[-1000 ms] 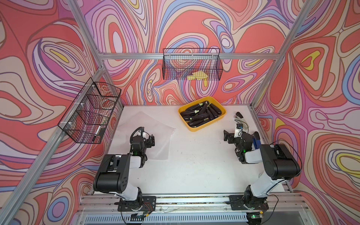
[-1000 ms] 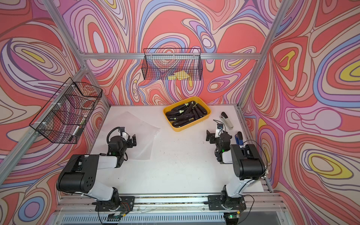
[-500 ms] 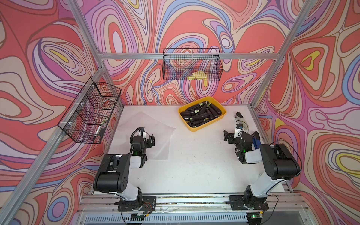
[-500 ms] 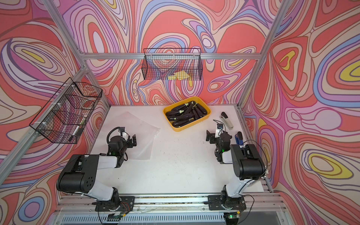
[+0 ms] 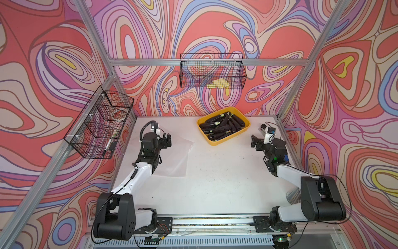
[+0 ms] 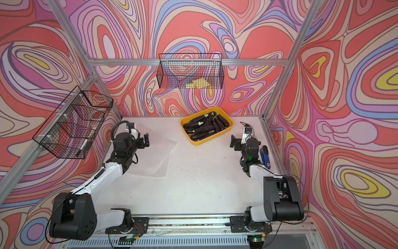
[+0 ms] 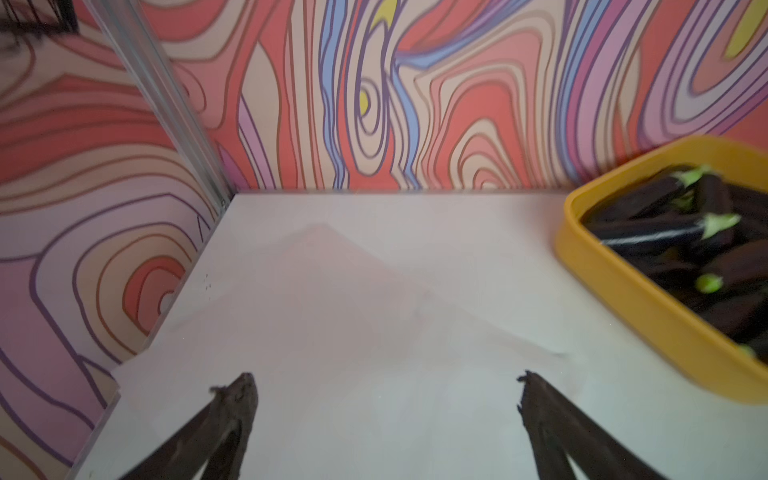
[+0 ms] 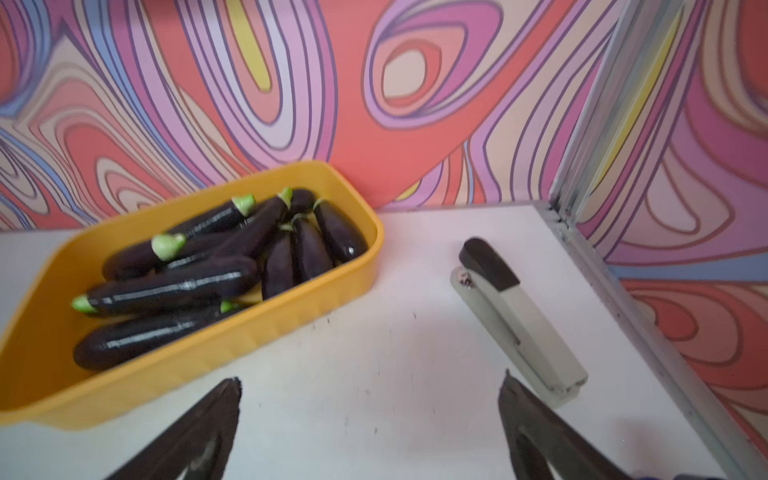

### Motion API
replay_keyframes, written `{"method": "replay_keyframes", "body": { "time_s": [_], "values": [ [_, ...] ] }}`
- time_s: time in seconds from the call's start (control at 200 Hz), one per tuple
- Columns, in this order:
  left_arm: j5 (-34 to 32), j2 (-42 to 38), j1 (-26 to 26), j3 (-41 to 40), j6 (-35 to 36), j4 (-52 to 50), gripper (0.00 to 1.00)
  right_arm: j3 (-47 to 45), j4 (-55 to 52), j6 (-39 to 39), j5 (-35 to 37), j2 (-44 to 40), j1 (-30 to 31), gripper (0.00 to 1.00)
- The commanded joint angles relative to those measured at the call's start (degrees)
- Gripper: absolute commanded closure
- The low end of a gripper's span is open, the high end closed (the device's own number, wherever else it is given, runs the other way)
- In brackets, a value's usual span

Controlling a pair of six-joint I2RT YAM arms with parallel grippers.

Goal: Place the eggplant in a zip-top bag and seal the zipper
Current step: Open the zipper food storage bag.

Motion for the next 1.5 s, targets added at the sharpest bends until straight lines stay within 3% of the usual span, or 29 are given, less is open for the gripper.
{"method": "replay_keyframes", "body": {
  "time_s": [0.0,0.08,0.16,0.27,0.491,0.696,1.142,1.262,1.327,1.497],
  "values": [
    [-3.0,0.1,-7.4,3.3,-8.9,-29.4,0.01,3.2,-13.3,4.3,-0.7,-0.6,1.8,0.02],
    [-5.5,1.2,-14.7,4.0,-13.3,-37.0,0.01,7.7,-20.4,4.9,-2.1,-0.3,3.7,0.02],
    [-4.7,4.1,-18.3,3.9,-17.8,-40.1,0.03,10.7,-24.2,5.1,-2.4,0.0,6.0,0.06],
    [-6.8,12.3,-18.7,8.3,-17.1,-41.8,0.09,15.0,-27.6,8.0,-4.1,2.4,8.4,0.14],
    [-7.9,29.1,-18.5,21.7,-11.6,-47.5,0.27,19.5,-27.3,10.4,-1.0,8.1,14.8,0.22],
    [-7.3,32.8,-17.1,24.4,-8.1,-49.9,0.44,20.2,-25.0,11.8,-3.0,9.5,16.2,0.26],
    [-6.9,38.3,-16.1,25.8,-6.0,-48.7,0.50,22.9,-24.9,11.7,-3.2,11.3,17.6,0.29],
    [-5.7,38.9,-14.9,25.5,-6.7,-48.6,0.66,23.0,-24.7,12.0,-3.6,11.6,18.0,0.30],
    [-4.2,38.7,-14.0,25.2,-6.9,-48.4,0.82,22.9,-24.7,12.0,-3.6,11.6,18.1,0.31],
    [-1.6,38.6,-12.9,24.6,-6.4,-48.3,0.85,22.2,-24.8,12.2,-3.6,10.6,18.2,0.31]
  ]
}}
